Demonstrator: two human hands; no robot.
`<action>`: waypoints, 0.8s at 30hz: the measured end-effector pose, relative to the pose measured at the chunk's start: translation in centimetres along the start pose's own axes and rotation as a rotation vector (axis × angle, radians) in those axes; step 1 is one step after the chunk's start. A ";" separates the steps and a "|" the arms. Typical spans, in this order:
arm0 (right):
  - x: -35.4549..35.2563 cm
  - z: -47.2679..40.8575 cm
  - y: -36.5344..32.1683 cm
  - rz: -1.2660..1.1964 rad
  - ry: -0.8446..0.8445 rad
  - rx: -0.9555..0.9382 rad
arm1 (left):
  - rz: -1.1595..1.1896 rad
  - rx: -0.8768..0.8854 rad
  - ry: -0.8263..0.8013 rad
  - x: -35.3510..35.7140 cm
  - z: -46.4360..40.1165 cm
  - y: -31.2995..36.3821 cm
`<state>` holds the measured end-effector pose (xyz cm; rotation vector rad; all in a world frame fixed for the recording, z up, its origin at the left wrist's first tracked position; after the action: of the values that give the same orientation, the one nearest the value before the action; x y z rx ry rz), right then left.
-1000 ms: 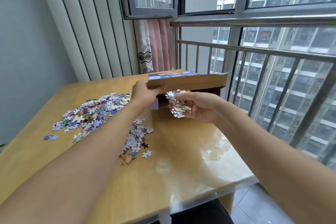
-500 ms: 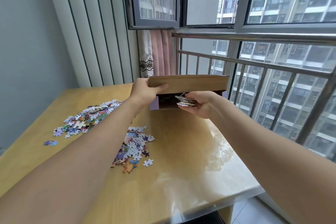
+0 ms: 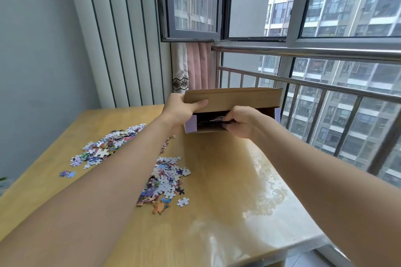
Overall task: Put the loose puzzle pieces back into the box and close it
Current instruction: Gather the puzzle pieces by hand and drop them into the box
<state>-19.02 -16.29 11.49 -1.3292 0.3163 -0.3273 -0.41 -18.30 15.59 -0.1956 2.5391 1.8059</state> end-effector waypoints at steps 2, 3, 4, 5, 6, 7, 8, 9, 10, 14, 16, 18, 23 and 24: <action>-0.5 -0.5 -0.4 0.080 -0.010 -0.081 | 0.016 -0.003 0.019 -0.4 -0.4 0.0; -1.0 -0.7 -0.4 0.185 0.024 -0.124 | 0.025 -0.006 0.024 -0.7 -0.4 0.1; -1.4 -0.7 -0.5 0.312 0.054 -0.172 | 0.032 -0.010 0.023 -0.8 -0.5 0.0; -1.7 -0.9 -0.6 0.434 0.079 -0.225 | 0.042 -0.016 0.019 -0.8 -0.4 0.1; -2.1 -1.1 -0.8 0.549 0.112 -0.287 | 0.053 -0.024 0.014 -0.8 -0.4 0.1; -2.3 -1.1 -1.2 0.646 0.145 -0.369 | 0.067 -0.033 0.011 -0.6 -0.1 0.1; -2.4 -0.8 -1.9 0.731 0.170 -0.482 | 0.078 -0.036 0.015 -0.5 0.0 0.2; -2.2 0.0 -2.6 0.813 0.193 -0.617 | 0.089 -0.037 0.025 -0.4 0.1 0.3; -2.0 1.0 -3.4 0.875 0.202 -0.764 | 0.097 -0.035 0.041 -0.4 0.2 0.5; -1.6 4.2 -4.3 0.936 0.056 -1.079 | 0.148 -0.021 0.101 -1.1 -0.2 1.5; -1.7 4.4 -4.0 1.121 0.053 -1.140 | 0.161 -0.012 0.119 -1.5 -0.4 2.1; -2.1 4.2 -4.3 1.201 0.157 -1.240 | 0.161 0.002 0.157 -1.8 -0.3 2.7; -2.6 6.1 -8.1 0.993 0.375 -1.436 | 0.026 0.193 0.247 -2.7 -0.3 5.5; -2.2 6.2 -8.4 1.028 0.340 -1.438 | 0.020 0.185 0.239 -2.8 -0.2 5.6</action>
<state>-18.88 -11.59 21.05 -2.2279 1.6514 0.7190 1.71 -16.47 21.18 -0.4060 2.8596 1.6293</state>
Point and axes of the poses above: each hand's wrist, its own z-axis away from the middle knuckle, its own x-axis out of the palm, y = z × x, the point moved 7 cm from there along -z, towards the middle knuckle, and after that the axes turned 12 degrees about y, right-handed, at the moved point
